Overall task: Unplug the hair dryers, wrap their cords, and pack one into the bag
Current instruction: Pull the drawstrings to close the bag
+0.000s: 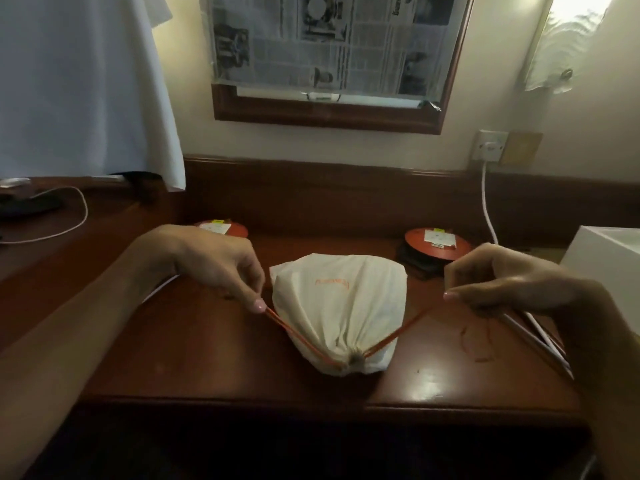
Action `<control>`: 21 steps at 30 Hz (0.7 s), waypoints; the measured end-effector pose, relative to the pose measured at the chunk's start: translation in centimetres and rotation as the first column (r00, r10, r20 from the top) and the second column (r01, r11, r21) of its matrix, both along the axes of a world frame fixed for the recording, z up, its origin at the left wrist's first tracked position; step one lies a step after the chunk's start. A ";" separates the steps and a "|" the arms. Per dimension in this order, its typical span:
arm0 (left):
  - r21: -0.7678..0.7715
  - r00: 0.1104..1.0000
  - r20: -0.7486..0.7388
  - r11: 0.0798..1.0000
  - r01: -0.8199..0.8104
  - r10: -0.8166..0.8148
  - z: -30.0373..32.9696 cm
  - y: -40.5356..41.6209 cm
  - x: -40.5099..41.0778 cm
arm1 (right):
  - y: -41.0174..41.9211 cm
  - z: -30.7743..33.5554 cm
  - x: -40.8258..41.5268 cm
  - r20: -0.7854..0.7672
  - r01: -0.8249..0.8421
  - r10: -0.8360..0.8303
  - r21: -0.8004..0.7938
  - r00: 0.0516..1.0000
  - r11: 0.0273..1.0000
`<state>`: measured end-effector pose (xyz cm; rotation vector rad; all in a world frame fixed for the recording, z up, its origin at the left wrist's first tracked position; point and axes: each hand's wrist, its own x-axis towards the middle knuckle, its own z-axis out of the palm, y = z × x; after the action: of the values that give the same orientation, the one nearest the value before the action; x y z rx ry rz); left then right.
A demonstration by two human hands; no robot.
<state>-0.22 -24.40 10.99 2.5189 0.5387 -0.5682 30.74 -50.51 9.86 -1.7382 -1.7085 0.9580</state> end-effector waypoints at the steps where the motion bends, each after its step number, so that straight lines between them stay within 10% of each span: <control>1: 0.055 0.999 -0.035 0.999 -0.002 0.004 0.0 0.3 0.1 | 0.5 0.1 0.2 0.041 0.011 -0.010 -0.033 0.999 0.999; 10: 0.198 0.962 0.268 0.975 -0.104 0.048 1.4 3.9 9.1 | 11.1 1.4 -0.1 0.460 0.201 -0.236 0.125 0.856 0.972; 15: 0.507 0.897 0.442 0.831 -0.228 -0.024 -3.7 4.0 17.3 | 19.4 -2.7 -2.3 0.746 0.102 -0.259 0.251 0.614 0.963; 18: 0.546 0.875 0.484 0.772 -0.326 0.027 -8.0 4.0 17.6 | 20.5 -6.6 -0.8 0.703 0.186 -0.381 0.340 0.601 0.922; 21: 0.250 0.636 0.741 0.789 -0.561 0.217 -11.3 2.2 16.1 | 18.8 -10.2 -1.4 0.519 0.323 -0.550 0.466 0.655 0.824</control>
<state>15.85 -22.23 -0.31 2.6280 0.9863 0.7511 29.37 -31.76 -0.36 -2.2264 -1.5359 -0.1920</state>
